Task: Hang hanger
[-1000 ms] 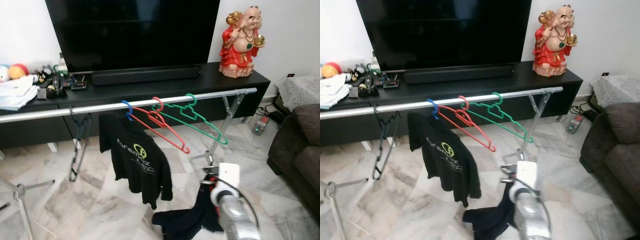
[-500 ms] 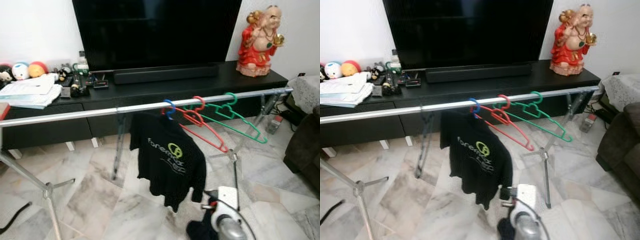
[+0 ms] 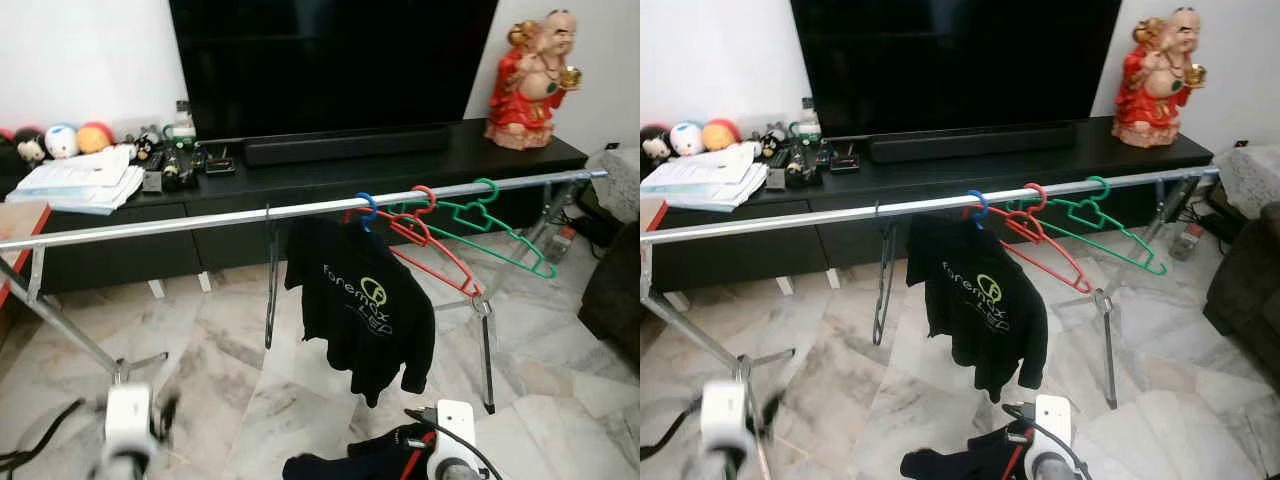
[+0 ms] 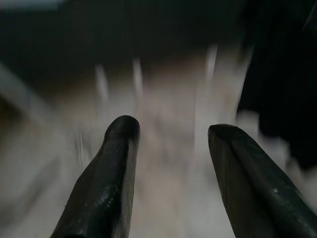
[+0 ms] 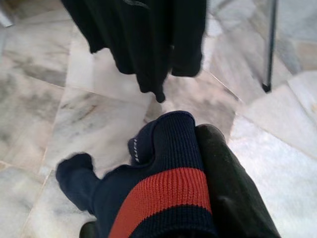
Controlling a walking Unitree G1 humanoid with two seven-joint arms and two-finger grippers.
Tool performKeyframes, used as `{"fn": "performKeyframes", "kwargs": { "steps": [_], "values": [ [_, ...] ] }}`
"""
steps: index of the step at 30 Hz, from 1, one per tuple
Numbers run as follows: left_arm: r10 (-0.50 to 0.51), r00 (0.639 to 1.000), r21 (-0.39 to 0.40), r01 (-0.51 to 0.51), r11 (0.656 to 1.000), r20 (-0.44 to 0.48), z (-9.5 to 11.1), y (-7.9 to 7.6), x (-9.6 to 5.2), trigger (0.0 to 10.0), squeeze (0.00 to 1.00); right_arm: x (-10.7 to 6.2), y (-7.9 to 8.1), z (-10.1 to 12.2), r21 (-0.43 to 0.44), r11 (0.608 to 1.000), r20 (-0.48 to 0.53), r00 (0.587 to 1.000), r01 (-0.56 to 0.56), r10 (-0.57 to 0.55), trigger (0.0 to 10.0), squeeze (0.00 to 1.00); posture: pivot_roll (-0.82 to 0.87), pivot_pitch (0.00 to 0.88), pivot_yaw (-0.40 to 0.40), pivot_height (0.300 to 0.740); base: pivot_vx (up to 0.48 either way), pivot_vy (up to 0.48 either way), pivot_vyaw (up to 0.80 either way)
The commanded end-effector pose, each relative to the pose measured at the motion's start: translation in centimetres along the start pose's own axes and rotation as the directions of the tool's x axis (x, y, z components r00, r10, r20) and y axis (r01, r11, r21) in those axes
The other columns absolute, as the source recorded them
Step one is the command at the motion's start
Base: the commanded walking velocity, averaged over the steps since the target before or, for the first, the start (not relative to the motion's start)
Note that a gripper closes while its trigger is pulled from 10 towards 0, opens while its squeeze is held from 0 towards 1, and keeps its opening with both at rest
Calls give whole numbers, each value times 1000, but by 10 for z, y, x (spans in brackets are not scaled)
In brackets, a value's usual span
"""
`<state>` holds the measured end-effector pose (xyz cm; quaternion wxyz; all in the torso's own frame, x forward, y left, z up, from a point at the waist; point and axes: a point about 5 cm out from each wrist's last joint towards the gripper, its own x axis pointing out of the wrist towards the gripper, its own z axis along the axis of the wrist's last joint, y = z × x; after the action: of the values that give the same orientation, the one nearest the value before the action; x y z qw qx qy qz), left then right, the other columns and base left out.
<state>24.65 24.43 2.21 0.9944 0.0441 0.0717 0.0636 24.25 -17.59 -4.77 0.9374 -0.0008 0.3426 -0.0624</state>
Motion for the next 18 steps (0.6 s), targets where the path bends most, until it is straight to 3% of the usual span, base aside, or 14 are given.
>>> {"fn": "performKeyframes", "kwargs": {
  "steps": [1, 5, 11, 12, 13, 18],
  "values": [
    [-31, 998, -16, 32, 999, 53, 7, -11, -4, 10000, 0, -3, -10, -9, 8, 999, -8, 999, 46, -46, 10000, 0, 64, 49, 34, 740, 0, 0, 0],
    [-65, 982, -37, 72, 997, 178, 36, -20, -1, 10000, 0, -6, -13, -17, 12, 998, -17, 998, 59, -59, 10000, 0, 67, 41, 34, 740, 0, 0, 0],
    [-193, 956, -33, 205, 978, 221, 60, -41, -13, 10000, 0, -8, -21, -22, -4, 994, -6, 994, 111, -111, 10000, 0, 70, 20, 31, 740, 0, 0, 0],
    [-222, 949, -26, 233, 972, 224, 64, -45, -13, 10000, 0, -9, -29, -22, 63, 984, -8, 987, 164, -163, 10000, 0, 79, 20, 30, 740, 0, 0, 0],
    [-222, 949, -26, 233, 972, 224, 64, -45, -13, 10000, 0, -9, -29, -22, 63, 984, -8, 987, 164, -163, 10000, 0, 79, 20, 30, 740, 0, 0, 0],
    [-246, 940, -27, 259, 966, 236, 73, -55, -12, 10000, 0, -11, -68, 3, 161, 912, 123, 910, 376, -397, 10000, 0, 79, 0, 31, 740, 0, 0, 0]
  ]
}}
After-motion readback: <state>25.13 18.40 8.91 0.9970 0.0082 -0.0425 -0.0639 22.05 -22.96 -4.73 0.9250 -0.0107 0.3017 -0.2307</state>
